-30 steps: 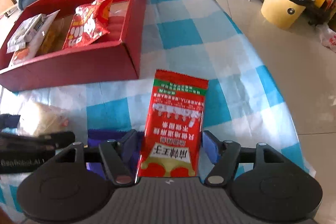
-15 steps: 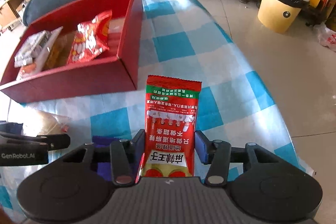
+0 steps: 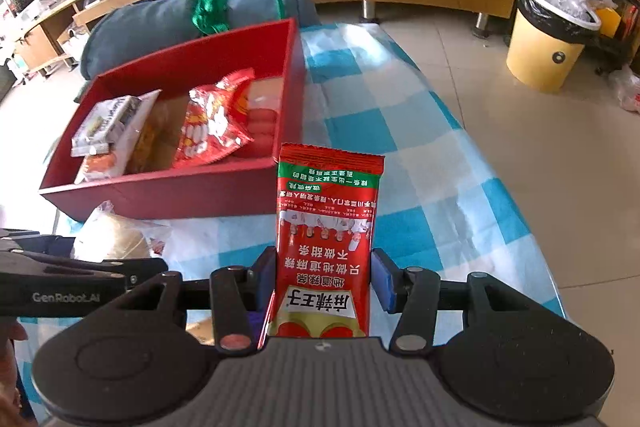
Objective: Organize snacks
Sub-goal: 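Lift the bread and red spicy-strip bag and carry them over the red box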
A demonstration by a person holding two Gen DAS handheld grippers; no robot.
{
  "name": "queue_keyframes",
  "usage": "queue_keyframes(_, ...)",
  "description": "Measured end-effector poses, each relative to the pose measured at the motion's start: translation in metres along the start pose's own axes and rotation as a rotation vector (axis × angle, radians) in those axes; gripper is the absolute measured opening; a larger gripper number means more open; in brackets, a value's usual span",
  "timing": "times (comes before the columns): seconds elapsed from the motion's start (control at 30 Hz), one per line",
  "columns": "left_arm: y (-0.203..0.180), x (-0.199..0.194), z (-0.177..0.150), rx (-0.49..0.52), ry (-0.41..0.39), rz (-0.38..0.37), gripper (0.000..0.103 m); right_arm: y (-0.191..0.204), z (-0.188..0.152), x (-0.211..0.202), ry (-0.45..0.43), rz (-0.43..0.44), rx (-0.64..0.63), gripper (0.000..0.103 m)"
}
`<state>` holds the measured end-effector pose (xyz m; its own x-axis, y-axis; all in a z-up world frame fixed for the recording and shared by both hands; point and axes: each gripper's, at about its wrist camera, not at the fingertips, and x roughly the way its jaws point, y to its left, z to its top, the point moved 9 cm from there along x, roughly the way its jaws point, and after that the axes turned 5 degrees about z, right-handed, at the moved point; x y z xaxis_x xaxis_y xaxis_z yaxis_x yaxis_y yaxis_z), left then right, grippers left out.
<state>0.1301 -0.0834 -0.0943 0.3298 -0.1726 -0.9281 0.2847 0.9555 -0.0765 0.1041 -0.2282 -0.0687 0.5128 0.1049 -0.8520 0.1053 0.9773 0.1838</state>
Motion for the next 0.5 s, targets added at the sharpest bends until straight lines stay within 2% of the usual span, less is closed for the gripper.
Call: queue_keyframes(0.5, -0.004, -0.016, 0.006, 0.023, -0.051, -0.010, 0.079, 0.022, 0.016, -0.006, -0.042, 0.041, -0.027, 0.045)
